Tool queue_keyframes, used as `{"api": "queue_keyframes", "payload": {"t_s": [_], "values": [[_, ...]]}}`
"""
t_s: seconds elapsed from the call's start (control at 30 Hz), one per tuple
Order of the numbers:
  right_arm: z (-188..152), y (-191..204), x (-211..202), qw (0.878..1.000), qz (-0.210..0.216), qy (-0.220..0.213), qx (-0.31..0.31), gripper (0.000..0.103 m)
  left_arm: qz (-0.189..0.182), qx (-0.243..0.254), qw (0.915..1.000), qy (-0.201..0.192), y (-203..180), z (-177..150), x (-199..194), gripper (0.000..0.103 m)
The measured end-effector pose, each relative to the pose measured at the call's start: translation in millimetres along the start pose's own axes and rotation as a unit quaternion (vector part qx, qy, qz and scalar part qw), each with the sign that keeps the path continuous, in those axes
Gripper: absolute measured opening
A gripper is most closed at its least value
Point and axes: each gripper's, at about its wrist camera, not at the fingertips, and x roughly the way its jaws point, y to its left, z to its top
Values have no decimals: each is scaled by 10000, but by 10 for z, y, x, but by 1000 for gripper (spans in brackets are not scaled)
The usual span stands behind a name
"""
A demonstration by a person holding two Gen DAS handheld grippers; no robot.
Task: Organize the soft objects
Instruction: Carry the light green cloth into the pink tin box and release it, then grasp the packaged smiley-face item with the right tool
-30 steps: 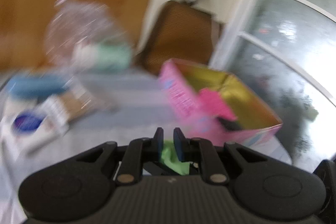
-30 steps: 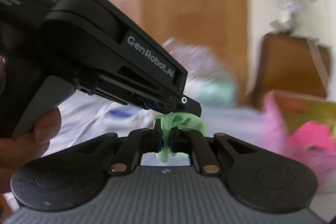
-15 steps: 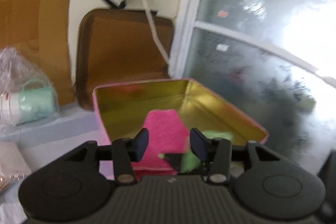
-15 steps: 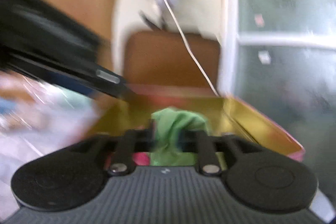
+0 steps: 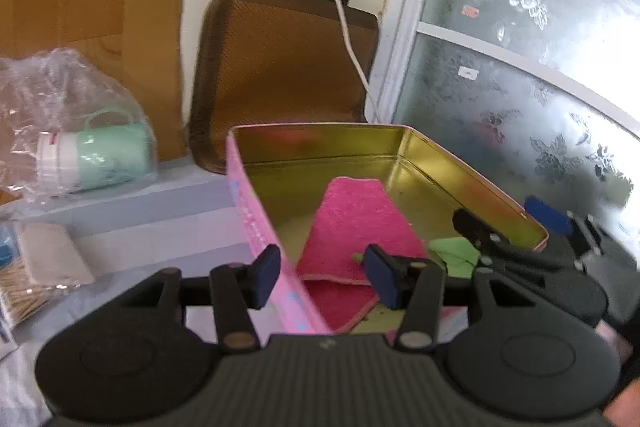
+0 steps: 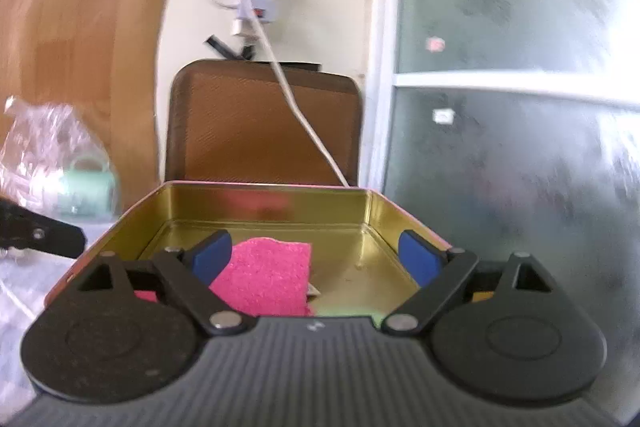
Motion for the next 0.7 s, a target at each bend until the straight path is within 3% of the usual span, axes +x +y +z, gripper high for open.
{"api": "queue_keyframes", "payload": {"t_s": [0.07,0.2,0.27,0.43,0.53,0.6,0.7], "values": [[58,-4,-89,9996,22,-255,122,92,20,-81,9999,-99,104,-33,-110,48],[101,68,-253,9960,474,-601,452,90,238,-285,9991,-211,441,-202,-351,48],[86,194,-341,9933,817,-643,498,80,444,-438,9979,-195,673,-338,-472,48],[112,665,-486,9818,1799,-505,354,70,1146,-870,9894,-181,1320,-667,-820,48],[105,1066,-477,9672,2525,-203,164,69,1767,-1031,9784,-304,1713,-826,-1053,50],[136,1305,-433,9562,2925,57,82,68,2357,-1078,9652,-364,1960,-927,-1172,50],[120,1742,-383,9449,3249,210,-328,68,2815,-1439,9476,-451,2314,-1079,-1301,51]]}}
